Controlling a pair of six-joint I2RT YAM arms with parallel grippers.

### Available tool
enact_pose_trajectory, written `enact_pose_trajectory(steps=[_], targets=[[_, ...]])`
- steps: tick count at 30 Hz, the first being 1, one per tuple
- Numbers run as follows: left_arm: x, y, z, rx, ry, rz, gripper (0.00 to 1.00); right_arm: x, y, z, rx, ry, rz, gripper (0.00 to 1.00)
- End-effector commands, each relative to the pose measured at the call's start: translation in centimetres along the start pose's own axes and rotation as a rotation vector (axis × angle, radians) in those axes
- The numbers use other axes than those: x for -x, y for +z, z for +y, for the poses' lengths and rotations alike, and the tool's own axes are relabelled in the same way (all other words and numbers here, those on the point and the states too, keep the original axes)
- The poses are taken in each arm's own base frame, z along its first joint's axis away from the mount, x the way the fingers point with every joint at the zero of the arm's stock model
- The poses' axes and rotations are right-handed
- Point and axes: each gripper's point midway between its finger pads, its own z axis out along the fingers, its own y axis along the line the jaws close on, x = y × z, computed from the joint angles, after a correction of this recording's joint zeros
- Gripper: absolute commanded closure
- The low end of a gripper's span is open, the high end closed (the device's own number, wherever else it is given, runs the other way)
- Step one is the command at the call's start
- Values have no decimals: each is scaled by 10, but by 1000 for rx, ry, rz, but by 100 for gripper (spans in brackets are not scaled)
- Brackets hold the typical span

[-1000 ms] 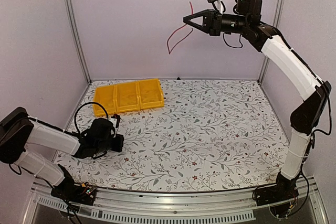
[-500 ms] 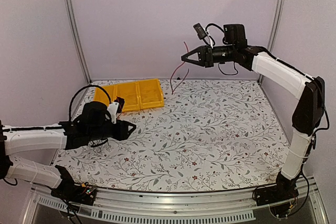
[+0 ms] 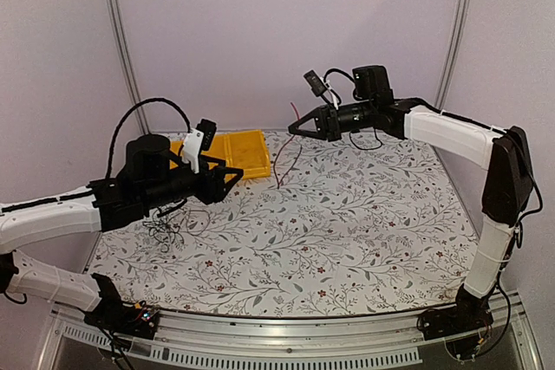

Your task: Untangle the cables

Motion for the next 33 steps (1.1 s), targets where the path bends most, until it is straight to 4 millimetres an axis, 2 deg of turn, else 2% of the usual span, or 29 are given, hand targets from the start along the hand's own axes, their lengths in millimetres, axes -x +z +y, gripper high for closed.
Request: enact_pose_trajectory(steps=[1,5,16,23,26,33], targets=[[3,26,-12,-19,41,54,40,15,2,25,38,-63,-29,100],[-3,39,-29,-83,65,28,43,18,5,31,66,-56,-33,100],[6,54,-61,-218,72,-49,53,15,10,36,80,-40,-29,100],[8,68,-53,-159,73,-46,67,12,9,38,85,-35,-27,100],[14,70,-49,-135,77,-67,71,11,9,38,85,-36,-28,100],[28,77,-52,-133,105,-89,88,10,10,38,90,-30,-26,99]])
